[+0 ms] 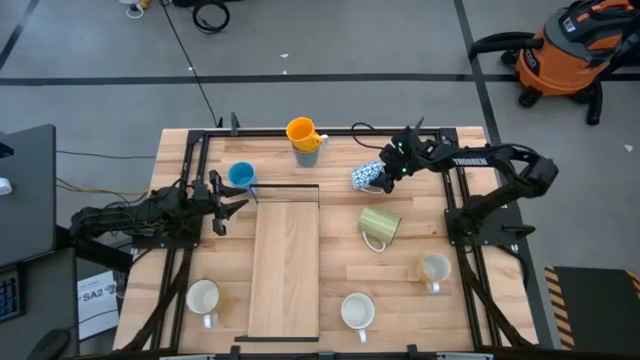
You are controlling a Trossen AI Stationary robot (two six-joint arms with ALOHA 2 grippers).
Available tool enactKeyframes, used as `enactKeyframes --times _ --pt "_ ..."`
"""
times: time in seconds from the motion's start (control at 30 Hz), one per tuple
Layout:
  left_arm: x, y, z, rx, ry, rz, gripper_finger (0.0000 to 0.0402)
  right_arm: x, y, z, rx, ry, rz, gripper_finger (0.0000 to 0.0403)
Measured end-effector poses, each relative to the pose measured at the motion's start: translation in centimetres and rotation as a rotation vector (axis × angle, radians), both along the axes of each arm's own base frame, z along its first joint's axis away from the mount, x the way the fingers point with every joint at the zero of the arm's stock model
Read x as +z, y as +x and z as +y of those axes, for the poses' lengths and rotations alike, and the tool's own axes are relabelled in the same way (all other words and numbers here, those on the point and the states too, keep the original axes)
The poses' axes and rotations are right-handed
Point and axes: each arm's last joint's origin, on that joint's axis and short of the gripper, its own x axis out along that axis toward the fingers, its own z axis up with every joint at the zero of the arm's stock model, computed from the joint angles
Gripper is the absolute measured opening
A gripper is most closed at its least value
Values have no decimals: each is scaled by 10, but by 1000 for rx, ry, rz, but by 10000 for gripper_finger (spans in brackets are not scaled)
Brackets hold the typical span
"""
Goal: Place coffee mugs
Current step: Put the white blue mug on the shelf
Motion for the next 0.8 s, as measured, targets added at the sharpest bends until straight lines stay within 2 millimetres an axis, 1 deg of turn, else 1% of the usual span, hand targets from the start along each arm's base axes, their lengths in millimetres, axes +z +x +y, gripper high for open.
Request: enactKeyframes --times 0.17,0.33,0.5,0.8 --pt "0 0 0 0 0 0 151 -9 3 -2 -1 13 15 294" --pt "0 0 0 0 0 0 151 -15 5 -4 15 6 25 269" --pt "0 0 0 0 0 0 151 -17 7 -6 26 -20 17 221" --pt "0 0 0 0 0 0 151 -13 9 -8 27 -63 -17 112"
